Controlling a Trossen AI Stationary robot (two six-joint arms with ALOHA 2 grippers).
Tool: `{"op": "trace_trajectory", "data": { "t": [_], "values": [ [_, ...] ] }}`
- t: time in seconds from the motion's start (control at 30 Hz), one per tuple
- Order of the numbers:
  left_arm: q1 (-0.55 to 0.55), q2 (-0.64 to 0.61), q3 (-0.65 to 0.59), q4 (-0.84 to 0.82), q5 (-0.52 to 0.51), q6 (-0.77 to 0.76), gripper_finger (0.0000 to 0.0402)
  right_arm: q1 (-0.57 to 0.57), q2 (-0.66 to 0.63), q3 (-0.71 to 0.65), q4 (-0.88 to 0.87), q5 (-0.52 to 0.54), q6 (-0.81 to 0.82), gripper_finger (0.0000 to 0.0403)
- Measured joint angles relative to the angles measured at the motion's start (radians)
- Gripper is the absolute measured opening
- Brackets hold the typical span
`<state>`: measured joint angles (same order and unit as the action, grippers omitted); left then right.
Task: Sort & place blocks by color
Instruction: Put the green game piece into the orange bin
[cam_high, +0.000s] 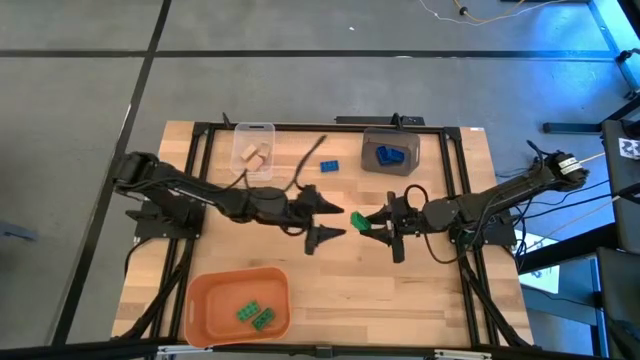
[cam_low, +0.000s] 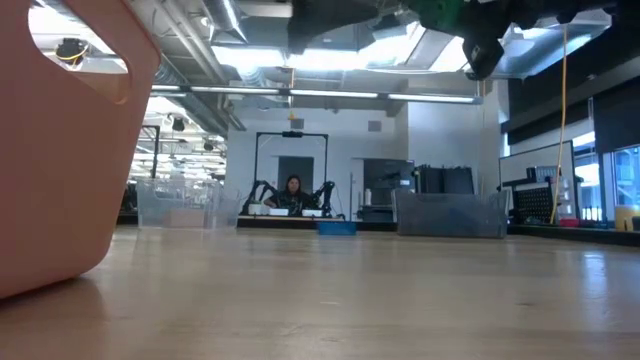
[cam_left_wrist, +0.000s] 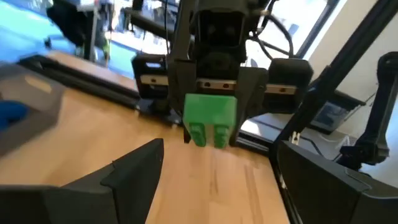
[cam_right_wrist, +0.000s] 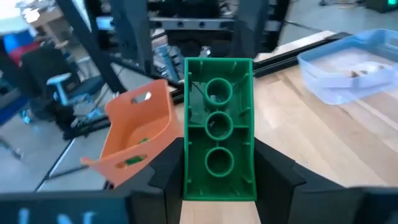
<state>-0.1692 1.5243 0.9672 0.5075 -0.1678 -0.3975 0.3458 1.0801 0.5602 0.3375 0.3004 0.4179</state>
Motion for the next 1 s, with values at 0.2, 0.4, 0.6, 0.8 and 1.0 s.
{"op": "trace_trajectory", "data": {
  "t": [0.2,0.4,0.6,0.8,1.0],
  "values": [
    [0.003,0.069,0.109,-0.112,0.053,-0.045,0.0306,0.0,0.007,0.0,0.003,-0.059,-0.04,0.0139],
    [0.004,0.117,0.155,-0.106,0.073,-0.046,0.0306,0.0,0.04,0.001,0.01,-0.061,-0.083,0.0139],
    [0.006,0.12,0.154,-0.113,0.047,-0.065,0.0306,0.0,0.066,0.001,0.032,-0.057,-0.084,0.0139],
    [0.006,0.12,0.154,-0.129,0.027,-0.039,0.0243,0.0,0.064,0.002,0.05,-0.065,-0.09,0.0138],
    [0.028,0.12,0.154,-0.128,0.059,-0.038,0.0125,-0.001,0.063,0.001,0.041,-0.058,-0.06,0.0138]
  ]
}}
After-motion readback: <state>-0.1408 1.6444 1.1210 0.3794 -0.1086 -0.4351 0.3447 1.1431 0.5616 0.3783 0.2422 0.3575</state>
